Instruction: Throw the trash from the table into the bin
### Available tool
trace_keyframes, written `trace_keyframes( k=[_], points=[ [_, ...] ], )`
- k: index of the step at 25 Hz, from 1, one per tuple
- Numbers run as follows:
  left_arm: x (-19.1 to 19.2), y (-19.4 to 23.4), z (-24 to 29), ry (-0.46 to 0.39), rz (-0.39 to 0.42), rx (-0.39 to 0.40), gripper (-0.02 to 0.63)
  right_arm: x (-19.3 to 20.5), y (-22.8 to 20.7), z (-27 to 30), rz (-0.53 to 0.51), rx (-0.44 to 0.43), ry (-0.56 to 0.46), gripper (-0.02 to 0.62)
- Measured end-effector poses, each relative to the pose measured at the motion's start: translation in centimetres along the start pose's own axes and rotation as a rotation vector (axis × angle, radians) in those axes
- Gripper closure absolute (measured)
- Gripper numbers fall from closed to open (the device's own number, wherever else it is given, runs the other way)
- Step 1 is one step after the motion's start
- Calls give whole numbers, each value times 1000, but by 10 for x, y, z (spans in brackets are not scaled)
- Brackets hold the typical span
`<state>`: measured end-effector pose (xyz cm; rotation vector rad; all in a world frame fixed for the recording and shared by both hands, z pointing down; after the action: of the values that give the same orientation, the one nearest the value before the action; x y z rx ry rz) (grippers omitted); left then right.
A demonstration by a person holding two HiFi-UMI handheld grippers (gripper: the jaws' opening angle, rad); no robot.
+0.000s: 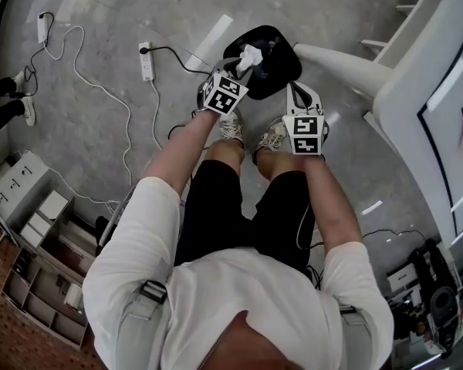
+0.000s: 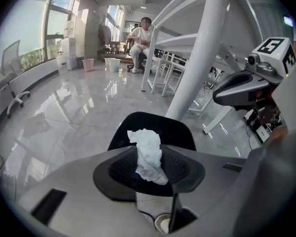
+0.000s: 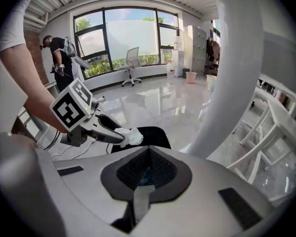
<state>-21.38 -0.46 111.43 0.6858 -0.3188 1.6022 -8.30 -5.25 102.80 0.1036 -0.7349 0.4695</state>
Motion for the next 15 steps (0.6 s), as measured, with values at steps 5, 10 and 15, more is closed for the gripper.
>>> trace_keyframes(
  k=[5, 10, 15],
  points=[
    [12, 6, 27, 24, 39, 22, 380, 11, -8, 21, 12, -3, 7, 589],
    [7, 13, 21, 4, 14, 22, 364, 0, -7, 23, 14, -10, 10, 589],
    [-27, 14, -28, -67, -18, -15, 365, -33, 5, -3, 11, -23, -8, 589]
  ],
)
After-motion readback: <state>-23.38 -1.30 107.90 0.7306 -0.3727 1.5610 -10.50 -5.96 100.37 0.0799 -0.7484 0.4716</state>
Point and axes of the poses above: the fingertips, and each gripper's own axes: z forward along the fingers, y to its left, x out of its underside, the point moved 3 cm from there along -z, backward along the fingers, and after that the axes turned 2 degrees about -y, right-handed, at the moved point
